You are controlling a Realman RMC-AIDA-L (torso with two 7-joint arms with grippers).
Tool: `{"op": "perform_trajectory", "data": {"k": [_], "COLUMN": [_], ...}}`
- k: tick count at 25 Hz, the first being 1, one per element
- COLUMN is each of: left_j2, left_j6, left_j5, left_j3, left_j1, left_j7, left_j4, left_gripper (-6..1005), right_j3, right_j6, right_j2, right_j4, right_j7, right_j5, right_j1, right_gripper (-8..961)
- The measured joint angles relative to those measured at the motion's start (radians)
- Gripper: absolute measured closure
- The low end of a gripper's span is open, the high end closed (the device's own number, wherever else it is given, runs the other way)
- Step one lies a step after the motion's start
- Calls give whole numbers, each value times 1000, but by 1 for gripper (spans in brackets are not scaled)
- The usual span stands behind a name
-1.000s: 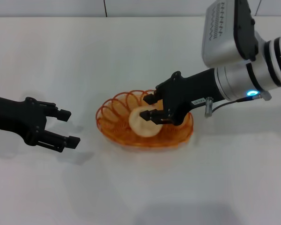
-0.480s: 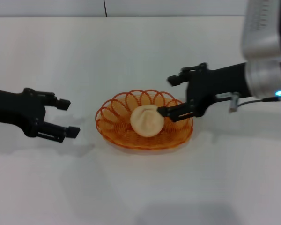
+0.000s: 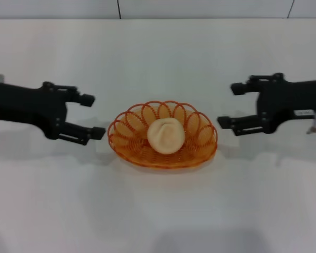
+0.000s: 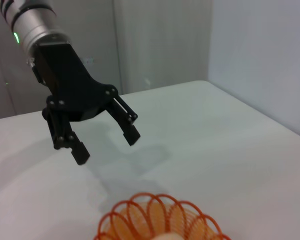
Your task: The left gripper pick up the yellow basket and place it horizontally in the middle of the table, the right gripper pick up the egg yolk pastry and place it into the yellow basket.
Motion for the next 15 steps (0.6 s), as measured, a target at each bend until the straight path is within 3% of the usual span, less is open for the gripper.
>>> {"op": "perform_trajectory", "data": {"k": [6, 15], "left_j2": [-6, -12], "left_j6": [2, 5], "left_j5": [-8, -9], "left_j3": [2, 2], "left_j1": [-50, -59], "left_j7": [27, 28], "left_j4": [-39, -41], "left_gripper": [124, 125], "right_j3": [80, 94], "right_j6": [-64, -78], "right_j2": [-1, -2], "right_j4": [13, 11], "right_j7": [-34, -36], "right_j5": [7, 5], "right_j1": [-26, -32], "right_gripper": [125, 126]}}
